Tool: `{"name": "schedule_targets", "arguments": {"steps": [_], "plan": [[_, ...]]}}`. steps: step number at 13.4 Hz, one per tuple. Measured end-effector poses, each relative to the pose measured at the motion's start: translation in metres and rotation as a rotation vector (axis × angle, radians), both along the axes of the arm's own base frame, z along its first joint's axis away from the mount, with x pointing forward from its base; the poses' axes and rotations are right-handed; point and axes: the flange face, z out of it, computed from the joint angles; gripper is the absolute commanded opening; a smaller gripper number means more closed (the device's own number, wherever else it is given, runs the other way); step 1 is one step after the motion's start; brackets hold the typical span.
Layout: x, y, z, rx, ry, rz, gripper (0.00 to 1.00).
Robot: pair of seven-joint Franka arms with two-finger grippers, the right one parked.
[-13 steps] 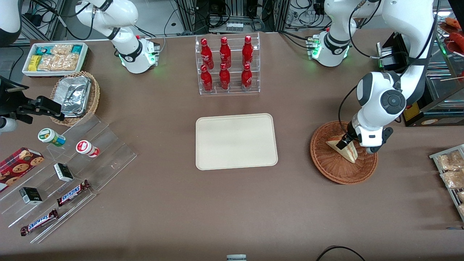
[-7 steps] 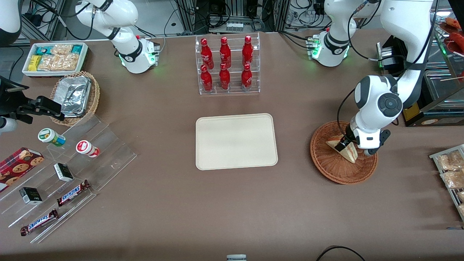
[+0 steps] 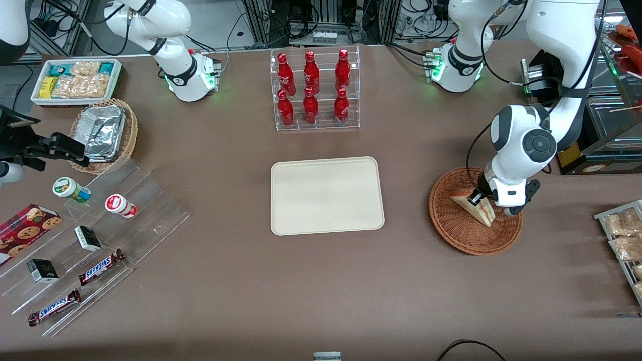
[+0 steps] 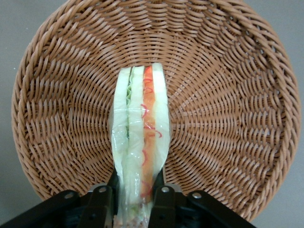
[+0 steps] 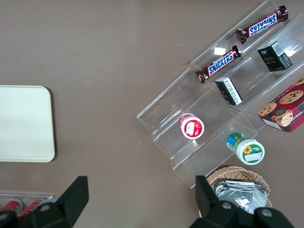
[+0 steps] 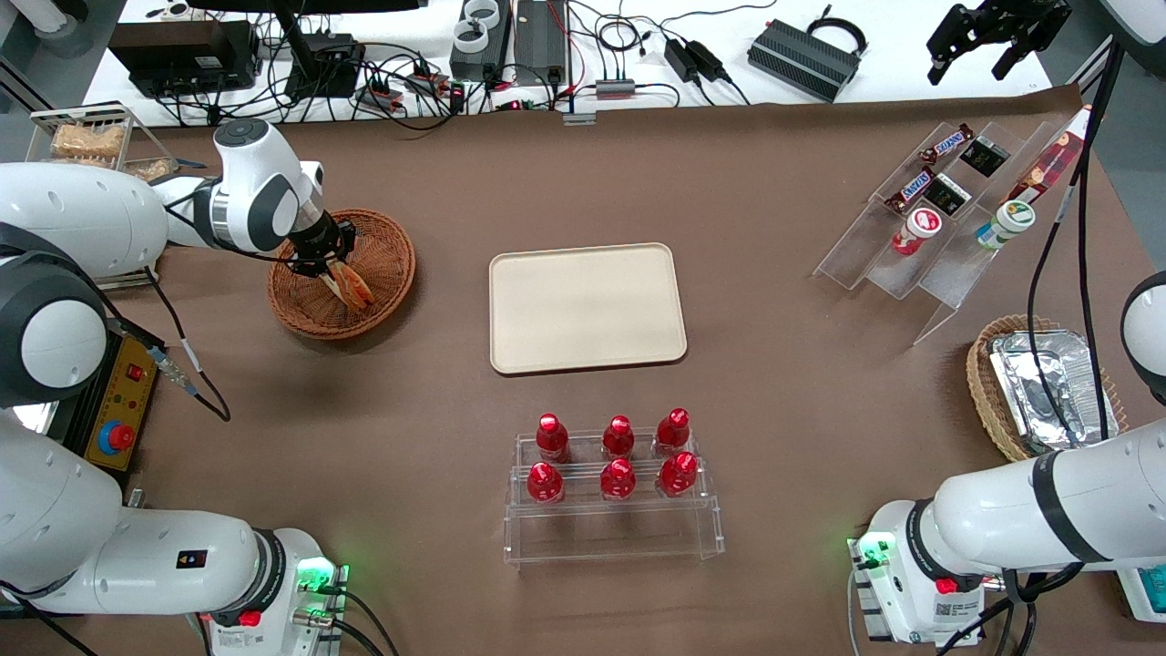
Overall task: Place sandwich from basket to tray
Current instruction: 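Lift the sandwich and carry it with the left gripper over the tray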
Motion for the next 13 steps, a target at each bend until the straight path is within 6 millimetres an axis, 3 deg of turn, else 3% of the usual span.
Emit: {"name": "schedule_targets", "arguments": {"steps": [3, 6, 9, 11, 13], "plan": [[0.007, 0.000, 0.032, 0.016, 0.062, -0.010, 0.00], [0.018, -0.015, 0.103, 0.036, 0.132, -0.056, 0.00], [0.025, -0.065, 0.172, 0.038, 0.137, -0.138, 0.00], [0.019, -0.108, 0.195, 0.032, 0.124, -0.215, 0.00], [0.008, -0.156, 0.202, 0.020, 0.109, -0.302, 0.00]]}}
